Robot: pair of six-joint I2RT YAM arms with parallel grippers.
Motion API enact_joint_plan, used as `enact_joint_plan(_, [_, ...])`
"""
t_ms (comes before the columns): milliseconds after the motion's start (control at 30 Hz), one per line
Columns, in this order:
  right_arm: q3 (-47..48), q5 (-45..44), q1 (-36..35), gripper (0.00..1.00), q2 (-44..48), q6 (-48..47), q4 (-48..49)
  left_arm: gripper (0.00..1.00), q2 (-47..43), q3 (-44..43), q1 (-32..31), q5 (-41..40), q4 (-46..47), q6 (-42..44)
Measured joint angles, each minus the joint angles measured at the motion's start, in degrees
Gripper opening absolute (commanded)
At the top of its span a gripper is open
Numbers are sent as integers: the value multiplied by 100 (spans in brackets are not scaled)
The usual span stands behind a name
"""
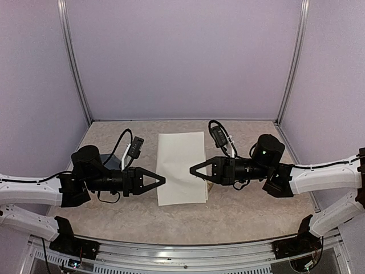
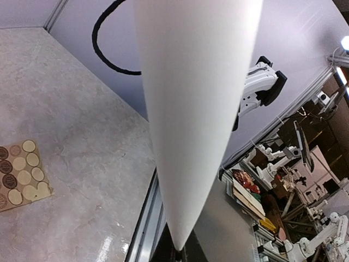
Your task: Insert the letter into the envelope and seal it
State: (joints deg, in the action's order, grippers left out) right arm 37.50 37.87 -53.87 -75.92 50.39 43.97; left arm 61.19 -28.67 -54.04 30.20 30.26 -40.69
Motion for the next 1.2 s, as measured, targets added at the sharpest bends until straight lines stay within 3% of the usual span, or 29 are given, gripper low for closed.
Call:
enact_joint_plan(67, [17,48,2,0,0,-22,-35,0,48,-2,35,74,42,28])
enact_joint_plan(133, [17,57,2,0,0,-39,-61,37,70,-2,55,116,48,24])
enact_joint_plan(167, [17,57,2,0,0,-46,-70,44,70,-2,68,131,57,55])
enact_joint_plan(267, [20,103,7,0,-4,-70,-87,49,68,-2,111,151,92,4])
enact_joint_plan(300, [22,120,7,0,-11,-79,-90,45,68,-2,131,155,105,4])
enact_joint_plan(333, [28,155,7,0,-20,-85,-90,33,66,-2,149,157,120,4])
enact_joint_plan(367, [35,181,7,0,-37,-90,-92,13,63,-2,170,170,140,0])
enact_joint_plan(400, [39,205,7,0,-52,-96,-92,0,63,-2,195,184,151,-31])
enact_joint_plan(533, [39,245,7,0,-127,-111,-98,2,61,-2,256,260,223,0])
enact_joint_plan(567, [42,245,7,0,-133,-120,-101,25,59,-2,260,271,227,4])
enact_joint_plan(600, [44,245,7,0,-136,-122,-101,39,57,-2,267,286,229,2])
enact_joint_plan(667, [46,275,7,0,-142,-127,-107,43,52,-2,293,297,240,11])
enact_joint_plan(700, [46,295,7,0,-146,-129,-109,40,44,-2,334,297,240,-2])
enact_joint_plan(733, [46,323,7,0,-155,-129,-125,28,35,-2,361,297,243,-9])
enact_joint_plan(767, [46,341,7,0,-160,-131,-136,5,22,-2,389,295,249,-9])
enact_joint_plan(800, [46,361,7,0,-164,-131,-149,0,13,-2,400,291,267,-22])
enact_joint_plan(867, [46,391,7,0,-170,-142,-175,0,-7,-2,424,286,280,-24])
enact_joint_plan(900, [46,398,7,0,-175,-144,-184,6,-13,-2,426,284,286,-20])
enact_joint_plan(933, [46,398,7,0,-179,-146,-197,29,-31,-2,435,284,289,7])
enact_joint_plan(967, [48,396,7,0,-184,-149,-205,39,-46,-2,442,295,295,-2])
enact_joint_plan(1000, [48,407,7,0,-186,-149,-214,41,-63,-2,450,297,299,33])
enact_joint_plan(1033, [48,420,7,0,-186,-151,-221,34,-74,-4,472,291,317,7])
enact_joint_plan(1067, [48,444,7,0,-188,-153,-236,9,-83,-4,501,286,321,-4])
enact_joint_plan(1100, [48,457,7,0,-188,-157,-251,0,-85,-4,522,284,321,-15])
enact_joint_plan(1200, [48,474,7,0,-188,-173,-278,3,-87,-4,553,278,341,-11])
